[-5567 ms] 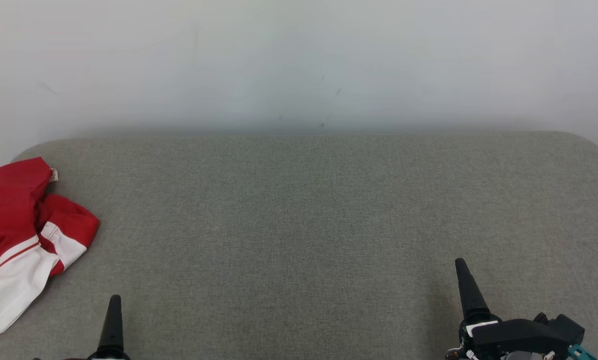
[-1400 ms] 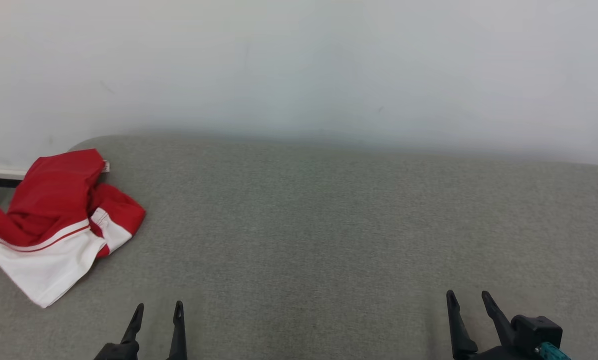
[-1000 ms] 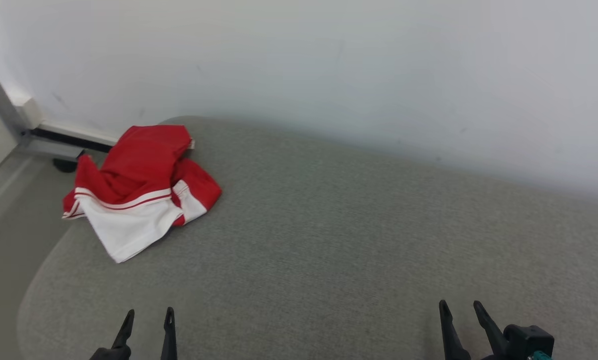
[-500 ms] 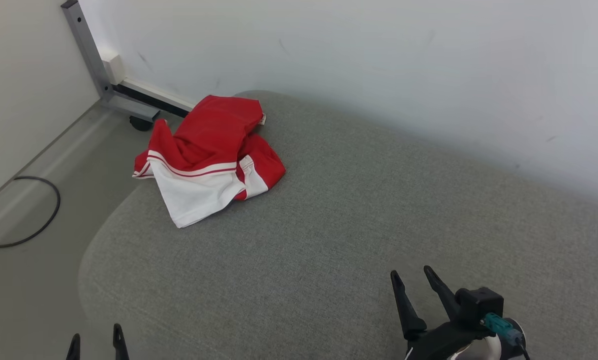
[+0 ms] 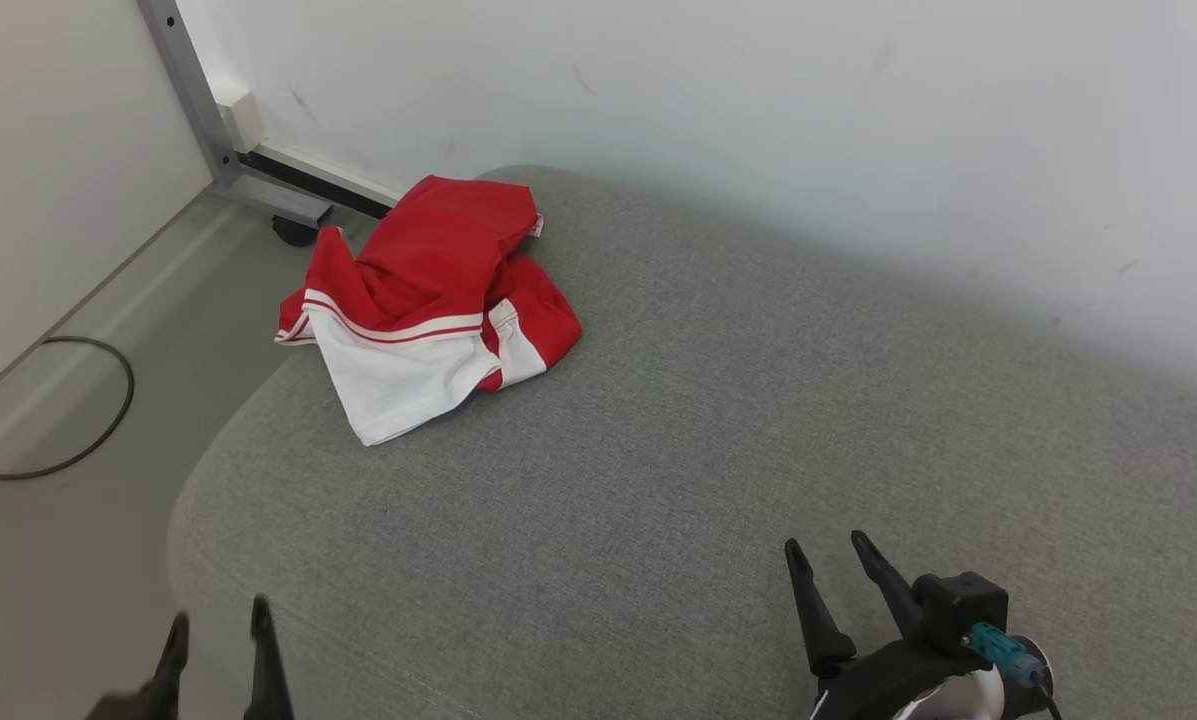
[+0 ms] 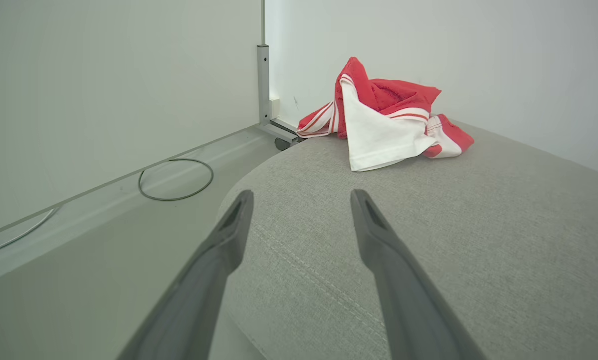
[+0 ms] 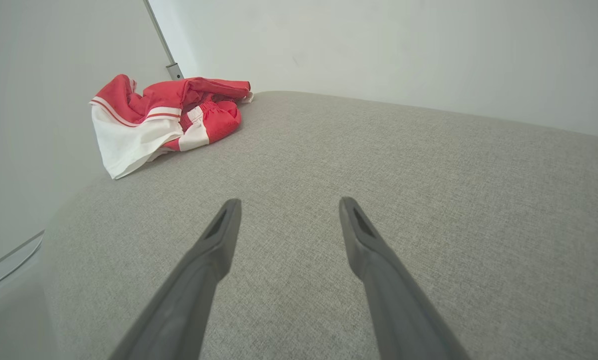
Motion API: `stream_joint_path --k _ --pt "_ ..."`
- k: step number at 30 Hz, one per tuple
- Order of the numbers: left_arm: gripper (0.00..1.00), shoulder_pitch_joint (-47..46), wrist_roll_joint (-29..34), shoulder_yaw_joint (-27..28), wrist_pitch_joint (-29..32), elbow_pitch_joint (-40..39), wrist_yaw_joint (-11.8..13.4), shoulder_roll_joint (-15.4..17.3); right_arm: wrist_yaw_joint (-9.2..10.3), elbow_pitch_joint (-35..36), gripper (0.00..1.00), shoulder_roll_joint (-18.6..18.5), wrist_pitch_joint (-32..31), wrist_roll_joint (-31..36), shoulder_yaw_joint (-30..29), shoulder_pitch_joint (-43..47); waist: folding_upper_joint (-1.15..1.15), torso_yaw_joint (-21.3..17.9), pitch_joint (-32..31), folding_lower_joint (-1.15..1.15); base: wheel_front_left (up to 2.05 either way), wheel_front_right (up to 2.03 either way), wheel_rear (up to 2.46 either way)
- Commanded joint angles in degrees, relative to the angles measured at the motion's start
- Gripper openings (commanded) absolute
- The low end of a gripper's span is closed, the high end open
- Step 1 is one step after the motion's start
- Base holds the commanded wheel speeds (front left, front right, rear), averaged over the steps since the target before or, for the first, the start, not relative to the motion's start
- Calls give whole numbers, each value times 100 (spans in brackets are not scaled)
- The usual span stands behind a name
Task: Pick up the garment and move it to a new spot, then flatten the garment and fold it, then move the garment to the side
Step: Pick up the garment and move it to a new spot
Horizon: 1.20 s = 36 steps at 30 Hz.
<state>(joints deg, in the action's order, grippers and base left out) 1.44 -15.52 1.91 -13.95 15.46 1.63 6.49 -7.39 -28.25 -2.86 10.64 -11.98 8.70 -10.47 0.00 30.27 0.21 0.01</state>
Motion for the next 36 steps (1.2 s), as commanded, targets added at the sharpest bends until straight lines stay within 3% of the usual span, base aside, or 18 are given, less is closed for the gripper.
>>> stream_joint_path --k 1,9,18,24,27,34,36 --pt "100 -259 -2 -57 83 74 -68 52 -19 -15 100 -3 48 24 -30 -24 0 10 22 -1 0 0 0" --pt "100 -2420 -364 -460 1142 1261 -608 38 -19 533 100 -5 -245 493 -443 165 0 -35 655 -1 0 0 0" --pt "100 -4776 -1046 -233 1789 2677 -830 299 -19 2379 100 -130 -1321 1126 -269 234 0 -1069 1996 -1 0 0 0" --pt "100 -5649 -1285 -182 2198 3356 -859 495 -19 3316 100 -228 -1721 1159 -263 445 0 -1520 2536 -1 0 0 0" --pt "100 -5940 -1299 -136 2356 3664 -746 651 -19 3596 100 -216 -1810 1153 -336 550 0 -1699 2713 -1 0 0 0" --pt "100 -6238 -1134 -47 2535 4276 49 1029 -19 3829 100 -150 -1829 1136 -320 681 0 -1946 2890 -1 0 0 0" --pt "100 -6243 -1097 -57 2586 4355 143 1085 -19 3833 100 -140 -1826 1125 -303 683 0 -1972 2888 -1 0 0 0"
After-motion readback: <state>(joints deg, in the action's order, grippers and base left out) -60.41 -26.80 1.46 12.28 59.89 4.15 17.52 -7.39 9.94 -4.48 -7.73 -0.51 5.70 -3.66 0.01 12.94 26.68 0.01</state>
